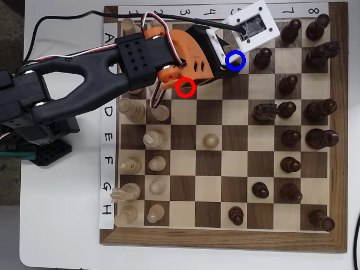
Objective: Move the piece to destination
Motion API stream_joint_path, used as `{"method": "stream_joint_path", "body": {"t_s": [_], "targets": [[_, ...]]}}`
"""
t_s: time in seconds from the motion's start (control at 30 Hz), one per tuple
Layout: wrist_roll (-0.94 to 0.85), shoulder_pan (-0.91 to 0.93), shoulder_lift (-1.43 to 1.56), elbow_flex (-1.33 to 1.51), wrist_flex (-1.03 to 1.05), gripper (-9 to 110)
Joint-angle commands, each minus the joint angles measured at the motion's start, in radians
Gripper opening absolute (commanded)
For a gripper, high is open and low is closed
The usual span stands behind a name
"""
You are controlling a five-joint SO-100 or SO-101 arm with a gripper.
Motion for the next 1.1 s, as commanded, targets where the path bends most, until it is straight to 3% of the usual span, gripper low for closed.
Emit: {"method": "stream_joint_path", "body": {"t_s": [0.0,0.83,1.07], "targets": [[-0.005,-0.012,0.002,-0.006,-0.026,3],[-0.051,-0.005,-0.063,0.002,-0.081,8],[-0.074,0.000,-0.028,0.025,-0.069,15]]}}
